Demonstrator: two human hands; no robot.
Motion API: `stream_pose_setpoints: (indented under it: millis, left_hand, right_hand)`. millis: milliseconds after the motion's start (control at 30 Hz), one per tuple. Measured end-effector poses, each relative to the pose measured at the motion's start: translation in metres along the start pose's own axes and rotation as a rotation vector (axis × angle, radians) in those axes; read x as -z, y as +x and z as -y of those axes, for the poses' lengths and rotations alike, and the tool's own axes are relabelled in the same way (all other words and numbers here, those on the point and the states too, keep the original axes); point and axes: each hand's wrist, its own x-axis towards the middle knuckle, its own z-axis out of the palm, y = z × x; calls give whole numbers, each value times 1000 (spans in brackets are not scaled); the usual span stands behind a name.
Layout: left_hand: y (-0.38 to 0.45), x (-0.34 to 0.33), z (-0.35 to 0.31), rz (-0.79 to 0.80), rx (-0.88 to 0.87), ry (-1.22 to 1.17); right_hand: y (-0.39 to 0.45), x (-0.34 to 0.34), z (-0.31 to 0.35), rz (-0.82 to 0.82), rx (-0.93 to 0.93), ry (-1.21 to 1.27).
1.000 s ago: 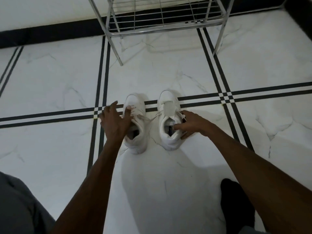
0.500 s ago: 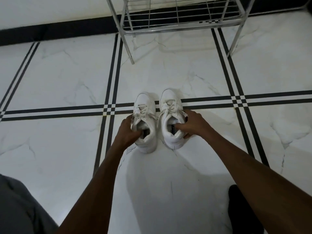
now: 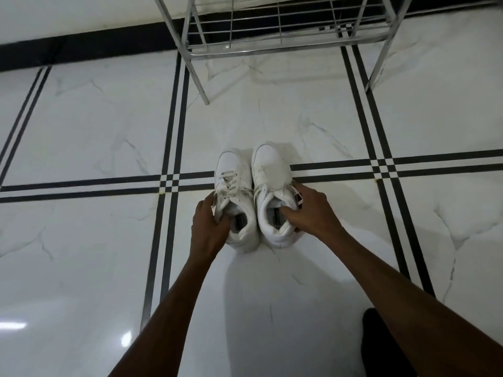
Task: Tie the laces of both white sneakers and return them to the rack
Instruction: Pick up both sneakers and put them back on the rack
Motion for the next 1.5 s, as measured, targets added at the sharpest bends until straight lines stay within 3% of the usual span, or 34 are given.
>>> stream_pose_setpoints:
  millis: [200,500,767,1100,1333,1500]
  left_hand:
    - [-34,29,-73,-6,13,-18]
    - [-101,122,-241,7,1,-32]
    - [-106,191,-382,-9,-16,-46]
    - [29,198,-449,-20,-51,-39]
    - [178,181,-455,69,-122,10]
    - [240,171,-462,93,-93,16]
  right_hand:
    - [-30,59,45,3,-47,45]
    - [-95,216,175,12,-88,79]
    - [-86,338,279,36,-48,95]
    - [45,376,329,18,-74,47]
    - [176,369,337,7,-77,48]
    - [237,353,332,-22,-84,51]
